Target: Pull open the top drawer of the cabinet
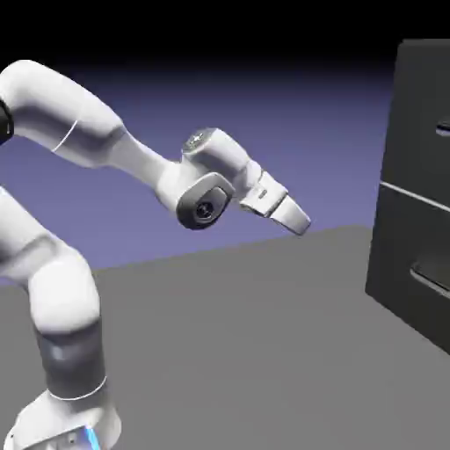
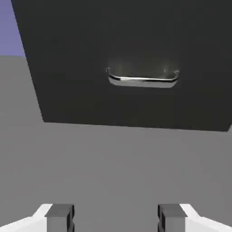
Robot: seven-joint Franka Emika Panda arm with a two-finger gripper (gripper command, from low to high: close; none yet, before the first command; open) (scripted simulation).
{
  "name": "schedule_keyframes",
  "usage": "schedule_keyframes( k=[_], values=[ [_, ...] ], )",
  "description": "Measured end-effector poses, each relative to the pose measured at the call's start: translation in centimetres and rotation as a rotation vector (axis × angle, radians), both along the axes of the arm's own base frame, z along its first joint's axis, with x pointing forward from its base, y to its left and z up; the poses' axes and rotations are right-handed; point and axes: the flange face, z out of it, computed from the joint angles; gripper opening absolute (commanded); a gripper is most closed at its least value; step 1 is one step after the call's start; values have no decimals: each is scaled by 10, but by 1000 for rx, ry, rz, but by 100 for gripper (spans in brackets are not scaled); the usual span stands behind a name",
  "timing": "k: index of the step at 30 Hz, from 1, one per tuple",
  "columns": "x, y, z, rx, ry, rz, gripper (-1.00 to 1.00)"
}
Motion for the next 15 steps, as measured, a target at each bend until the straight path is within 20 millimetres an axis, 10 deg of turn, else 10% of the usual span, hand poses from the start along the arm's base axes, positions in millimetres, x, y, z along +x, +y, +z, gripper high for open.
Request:
schedule_keyframes(
  k=[15],
  values=[
    [45, 8, 141, -718, -374, 637, 0]
  ],
)
